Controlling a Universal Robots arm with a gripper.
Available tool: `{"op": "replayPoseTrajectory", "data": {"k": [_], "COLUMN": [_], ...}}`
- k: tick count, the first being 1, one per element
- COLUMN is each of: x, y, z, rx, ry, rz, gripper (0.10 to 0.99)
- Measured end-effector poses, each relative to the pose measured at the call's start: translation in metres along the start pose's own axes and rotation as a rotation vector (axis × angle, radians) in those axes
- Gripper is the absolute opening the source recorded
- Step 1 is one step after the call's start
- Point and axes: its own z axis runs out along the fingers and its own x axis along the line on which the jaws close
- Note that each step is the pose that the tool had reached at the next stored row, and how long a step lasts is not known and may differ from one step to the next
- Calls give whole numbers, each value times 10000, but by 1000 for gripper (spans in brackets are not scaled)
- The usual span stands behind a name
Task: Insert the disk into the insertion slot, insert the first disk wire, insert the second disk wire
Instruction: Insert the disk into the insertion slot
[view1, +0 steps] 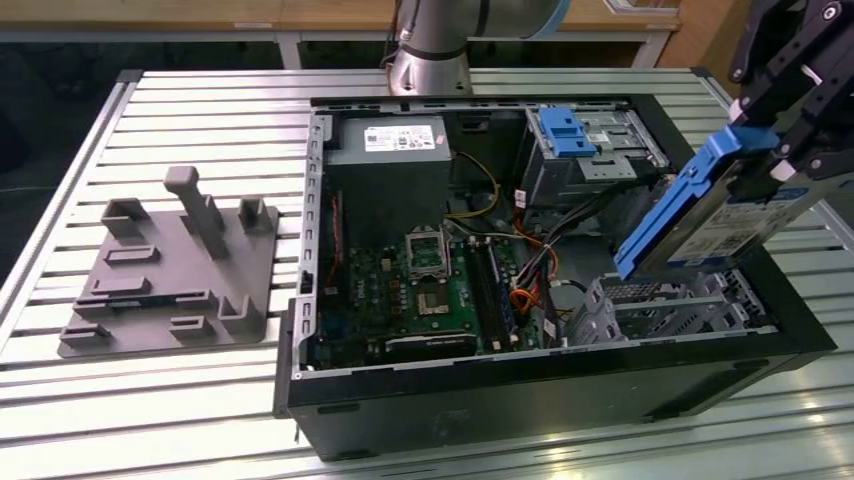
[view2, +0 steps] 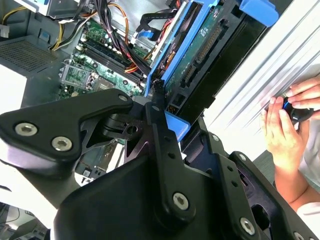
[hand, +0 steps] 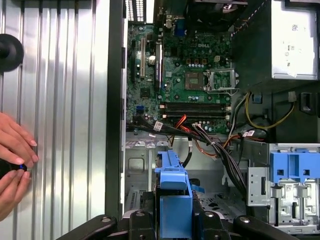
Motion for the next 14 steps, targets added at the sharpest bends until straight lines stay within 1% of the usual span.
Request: {"op": "replayPoseTrajectory", "data": {"k": [14], "x": [5], "y": [-3], "z": [65], "rx": [-1], "ry": [1], "rz": [-15], "gripper": [365]}}
